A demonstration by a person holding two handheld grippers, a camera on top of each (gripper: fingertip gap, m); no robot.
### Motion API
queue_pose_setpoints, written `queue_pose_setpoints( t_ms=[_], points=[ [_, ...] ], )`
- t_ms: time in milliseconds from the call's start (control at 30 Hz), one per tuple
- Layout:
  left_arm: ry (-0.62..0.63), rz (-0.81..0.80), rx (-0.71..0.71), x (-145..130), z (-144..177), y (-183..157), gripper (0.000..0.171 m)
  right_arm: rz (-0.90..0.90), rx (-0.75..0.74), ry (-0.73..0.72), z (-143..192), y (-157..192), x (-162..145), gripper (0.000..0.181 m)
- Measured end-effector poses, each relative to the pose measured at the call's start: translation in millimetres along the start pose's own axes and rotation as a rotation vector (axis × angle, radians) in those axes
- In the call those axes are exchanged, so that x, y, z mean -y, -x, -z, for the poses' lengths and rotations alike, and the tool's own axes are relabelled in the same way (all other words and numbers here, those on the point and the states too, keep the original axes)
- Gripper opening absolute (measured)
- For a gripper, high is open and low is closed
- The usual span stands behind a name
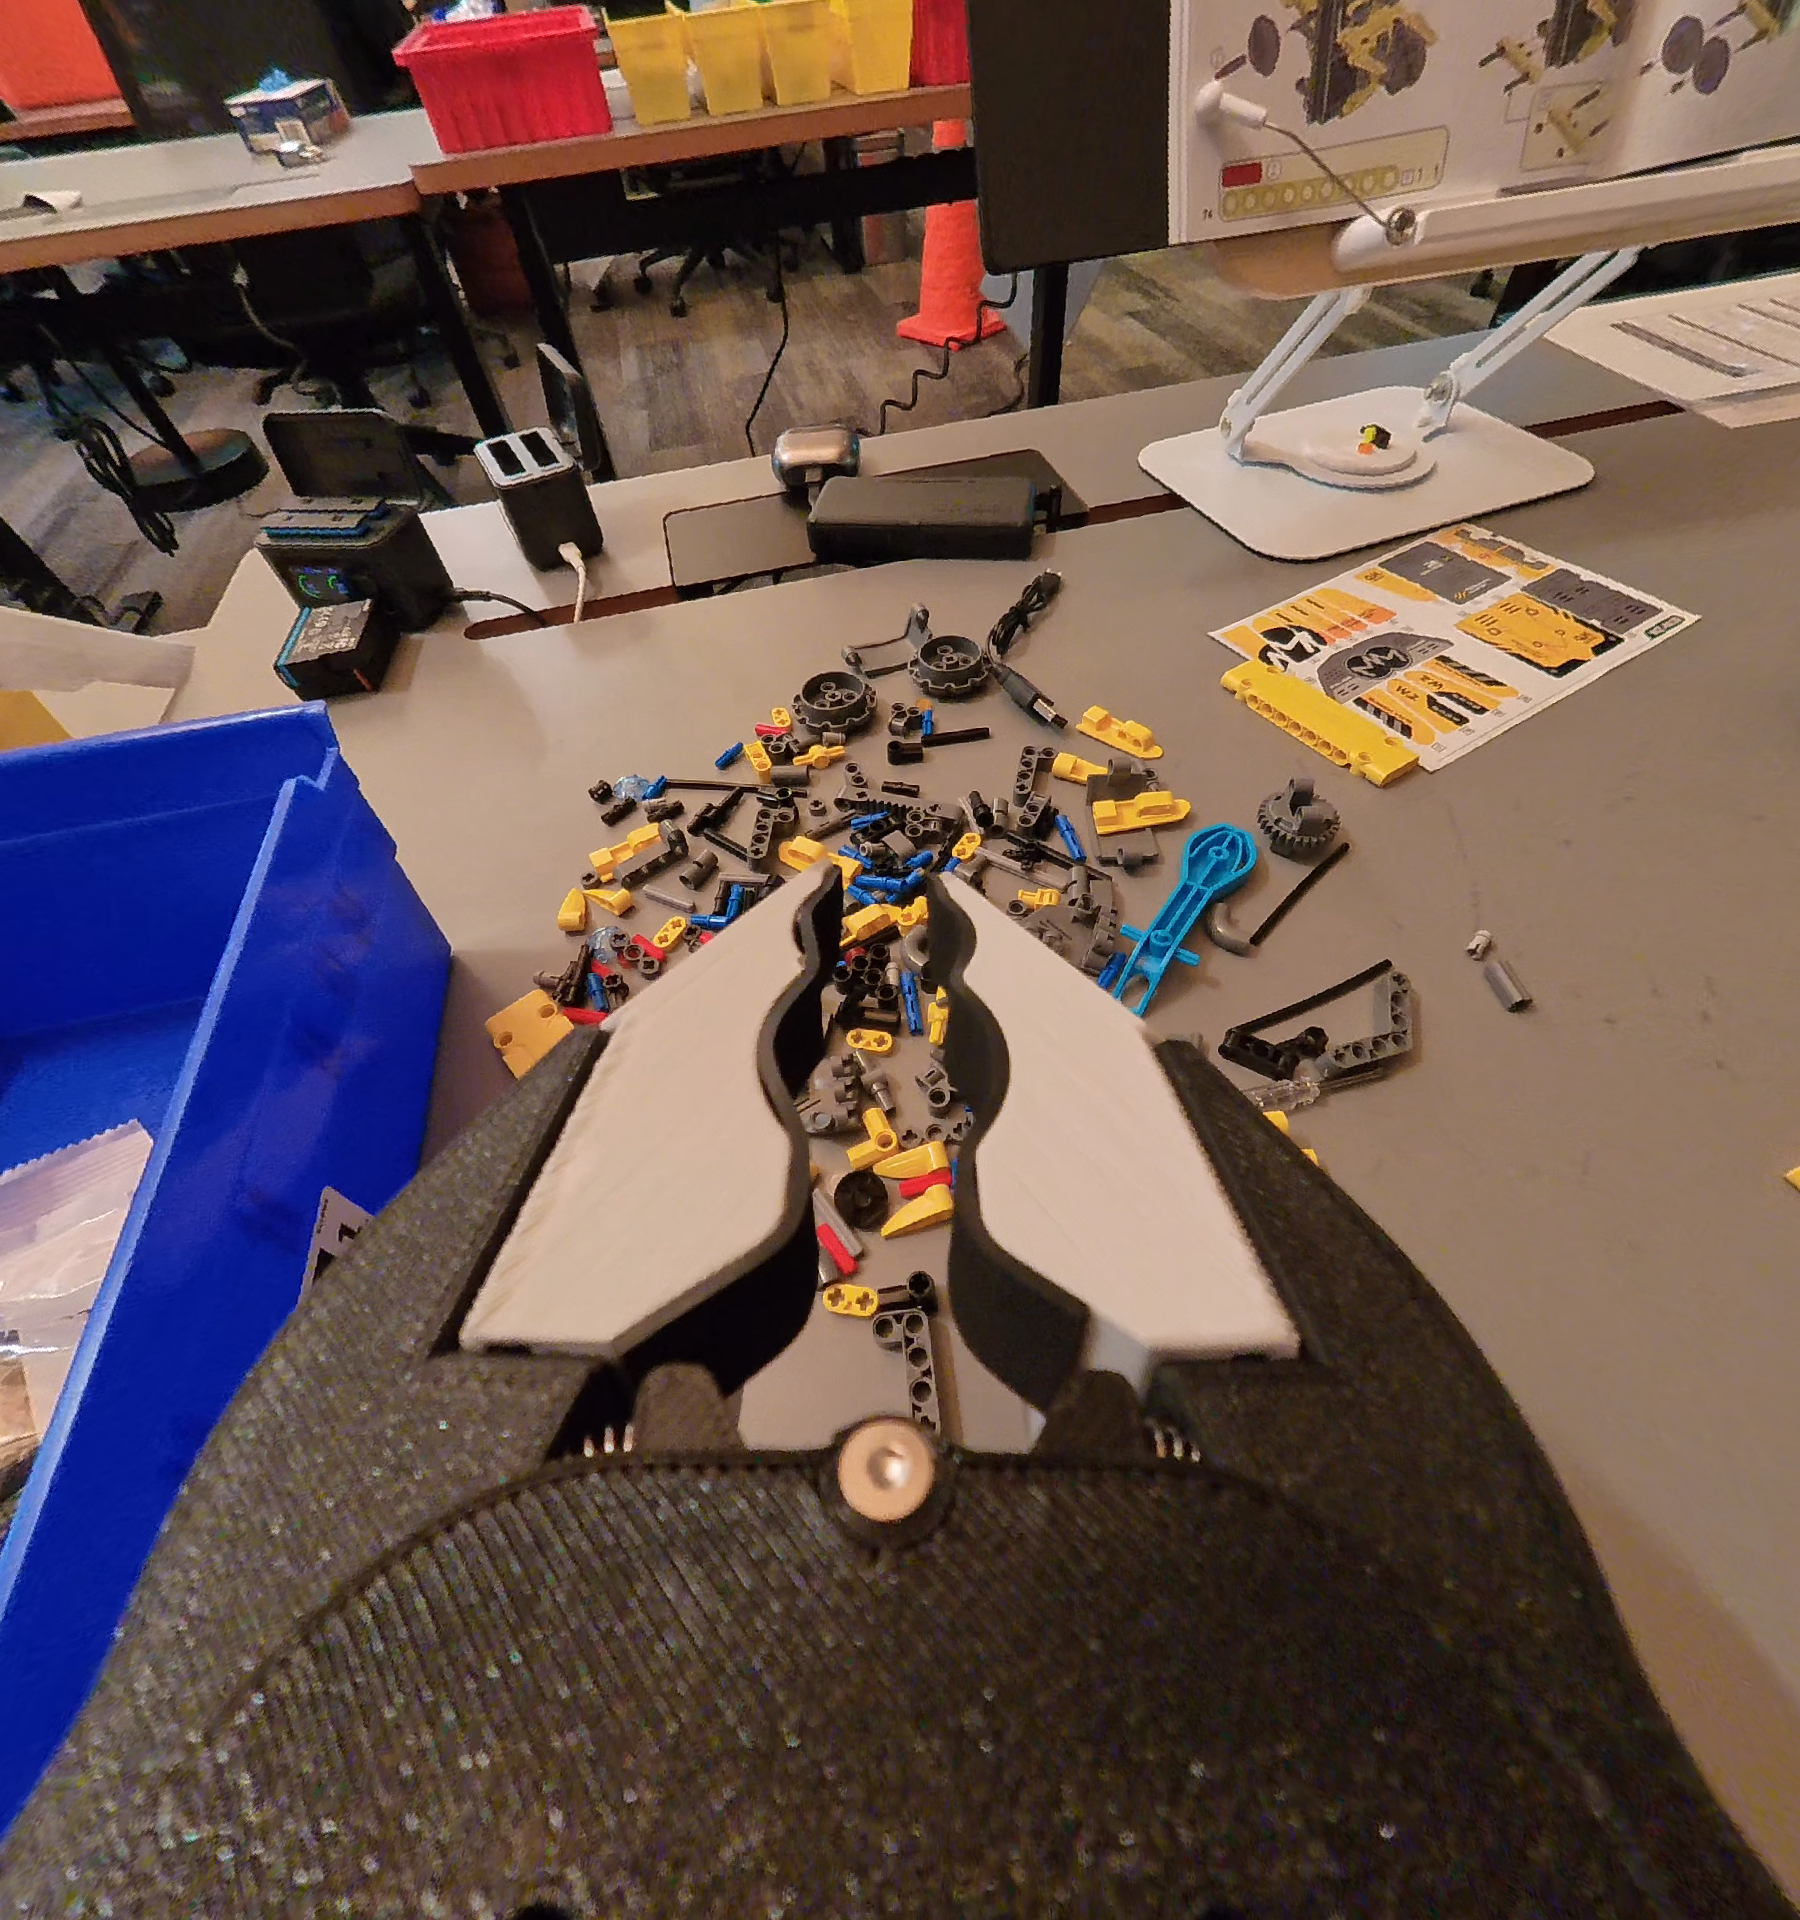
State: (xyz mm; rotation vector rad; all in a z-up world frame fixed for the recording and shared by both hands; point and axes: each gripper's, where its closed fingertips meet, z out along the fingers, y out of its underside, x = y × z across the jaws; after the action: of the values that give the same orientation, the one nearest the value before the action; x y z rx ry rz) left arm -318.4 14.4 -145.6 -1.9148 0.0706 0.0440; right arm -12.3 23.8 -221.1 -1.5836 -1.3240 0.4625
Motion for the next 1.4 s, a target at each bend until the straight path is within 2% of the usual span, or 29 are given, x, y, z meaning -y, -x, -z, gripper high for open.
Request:
queue_pose_setpoints(
  t_ms=[1133,1400],
  points=[
    [-0.014,-0.011,0.026,2,5,7,0.015,0.004,0.018,0.026,-3,4,-4,0.024],
    [-0.045,0.018,0.075,7,10,18,0.017,0.007,0.018,0.033,-4,4,-5,0.024]
  ],
)
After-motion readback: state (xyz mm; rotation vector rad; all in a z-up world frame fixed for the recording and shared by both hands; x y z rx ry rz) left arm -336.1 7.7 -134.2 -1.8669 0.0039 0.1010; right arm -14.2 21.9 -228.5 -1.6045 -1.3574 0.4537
